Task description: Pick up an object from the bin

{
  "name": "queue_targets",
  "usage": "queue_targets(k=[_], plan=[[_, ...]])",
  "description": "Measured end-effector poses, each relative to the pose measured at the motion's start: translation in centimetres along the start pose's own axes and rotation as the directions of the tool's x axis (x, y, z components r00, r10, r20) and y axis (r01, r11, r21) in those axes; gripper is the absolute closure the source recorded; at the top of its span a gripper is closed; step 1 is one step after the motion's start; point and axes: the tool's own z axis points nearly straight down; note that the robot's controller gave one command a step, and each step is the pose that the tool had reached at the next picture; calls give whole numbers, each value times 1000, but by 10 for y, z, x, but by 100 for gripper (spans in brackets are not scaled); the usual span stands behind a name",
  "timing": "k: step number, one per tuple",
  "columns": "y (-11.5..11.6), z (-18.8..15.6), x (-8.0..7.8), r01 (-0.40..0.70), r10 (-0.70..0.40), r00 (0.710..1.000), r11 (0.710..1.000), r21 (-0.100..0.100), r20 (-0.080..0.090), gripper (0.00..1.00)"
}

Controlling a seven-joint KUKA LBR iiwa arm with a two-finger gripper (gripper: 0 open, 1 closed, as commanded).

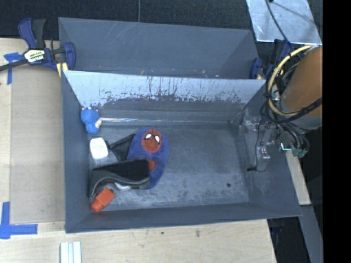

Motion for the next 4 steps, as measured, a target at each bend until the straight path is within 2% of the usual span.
queue_targets(k=[1,2,3,4], plan=[[-26,115,52,106,-107,994,994,3,12,0],[13,82,49,667,-667,745,745,7,9,0],[43,83,36,582,-582,813,813,7,13,0],[1,110,-29,979,-979,203,203,-4,14,0]])
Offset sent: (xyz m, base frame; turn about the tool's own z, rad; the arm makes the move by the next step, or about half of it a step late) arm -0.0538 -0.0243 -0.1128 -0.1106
